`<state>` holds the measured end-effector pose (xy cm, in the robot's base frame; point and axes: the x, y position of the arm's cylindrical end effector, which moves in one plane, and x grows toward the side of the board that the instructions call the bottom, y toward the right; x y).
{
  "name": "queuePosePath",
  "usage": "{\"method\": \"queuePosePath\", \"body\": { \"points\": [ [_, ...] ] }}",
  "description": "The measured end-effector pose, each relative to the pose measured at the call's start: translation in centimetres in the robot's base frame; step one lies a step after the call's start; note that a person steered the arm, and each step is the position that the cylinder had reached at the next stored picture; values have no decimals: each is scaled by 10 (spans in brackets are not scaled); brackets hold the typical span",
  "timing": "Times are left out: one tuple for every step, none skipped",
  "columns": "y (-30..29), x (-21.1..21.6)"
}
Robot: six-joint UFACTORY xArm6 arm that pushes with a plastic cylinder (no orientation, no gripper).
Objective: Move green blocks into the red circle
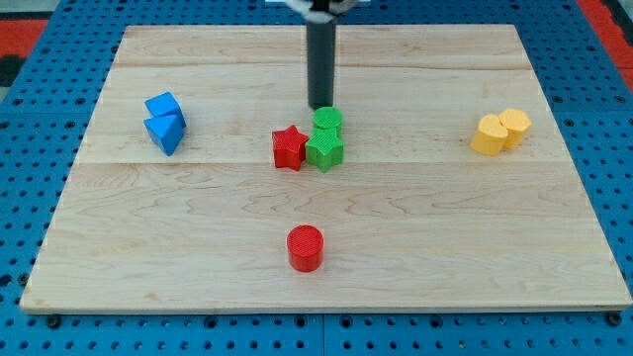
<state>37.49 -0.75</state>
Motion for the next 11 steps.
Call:
{"method": "queuePosePath", "body": {
  "points": [
    [1, 38],
    [8, 9],
    [53, 10],
    [84, 52],
    [48, 53],
    [66, 16],
    [51, -9],
    [13, 10],
    [-2, 55],
    [-22, 71],
    [-20, 56]
  ]
}}
